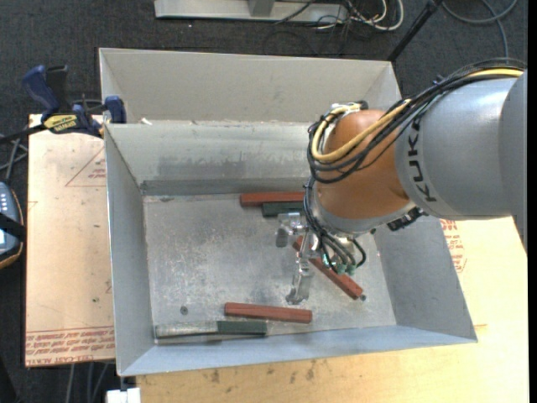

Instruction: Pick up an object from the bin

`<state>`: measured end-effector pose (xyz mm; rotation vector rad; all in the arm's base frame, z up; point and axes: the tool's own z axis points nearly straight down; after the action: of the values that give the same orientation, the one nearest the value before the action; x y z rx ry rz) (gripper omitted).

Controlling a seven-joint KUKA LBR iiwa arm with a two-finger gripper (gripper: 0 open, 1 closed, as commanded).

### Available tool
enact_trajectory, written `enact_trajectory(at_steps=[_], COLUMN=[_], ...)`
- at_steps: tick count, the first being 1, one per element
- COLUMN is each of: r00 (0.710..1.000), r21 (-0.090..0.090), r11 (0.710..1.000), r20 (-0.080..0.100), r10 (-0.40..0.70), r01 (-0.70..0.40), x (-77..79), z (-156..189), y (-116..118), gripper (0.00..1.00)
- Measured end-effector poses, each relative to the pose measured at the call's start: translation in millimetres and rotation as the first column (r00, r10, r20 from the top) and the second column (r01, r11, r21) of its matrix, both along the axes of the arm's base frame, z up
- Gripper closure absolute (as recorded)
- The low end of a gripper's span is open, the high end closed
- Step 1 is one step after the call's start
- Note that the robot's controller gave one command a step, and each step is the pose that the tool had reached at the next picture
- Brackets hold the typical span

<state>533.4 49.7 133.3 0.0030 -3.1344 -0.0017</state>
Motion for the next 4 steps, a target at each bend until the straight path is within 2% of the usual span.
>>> enact_trajectory(at_steps=[1, 2, 3, 4], r00=[1.0, 0.995, 0.987, 0.987], r21=[0.0, 0.0, 0.0, 0.0], r11=[1.0, 0.995, 0.987, 0.987], r20=[0.007, 0.01, 0.004, 0.008], r10=[-0.002, 0.102, 0.16, 0.161], r01=[0.002, -0.102, -0.16, -0.161], x=[2.0, -25.8, -31.5, -31.6], z=[4, -46, -39, -33], y=[0, 5, 6, 32], gripper=[0.0, 0.0, 0.0, 0.0])
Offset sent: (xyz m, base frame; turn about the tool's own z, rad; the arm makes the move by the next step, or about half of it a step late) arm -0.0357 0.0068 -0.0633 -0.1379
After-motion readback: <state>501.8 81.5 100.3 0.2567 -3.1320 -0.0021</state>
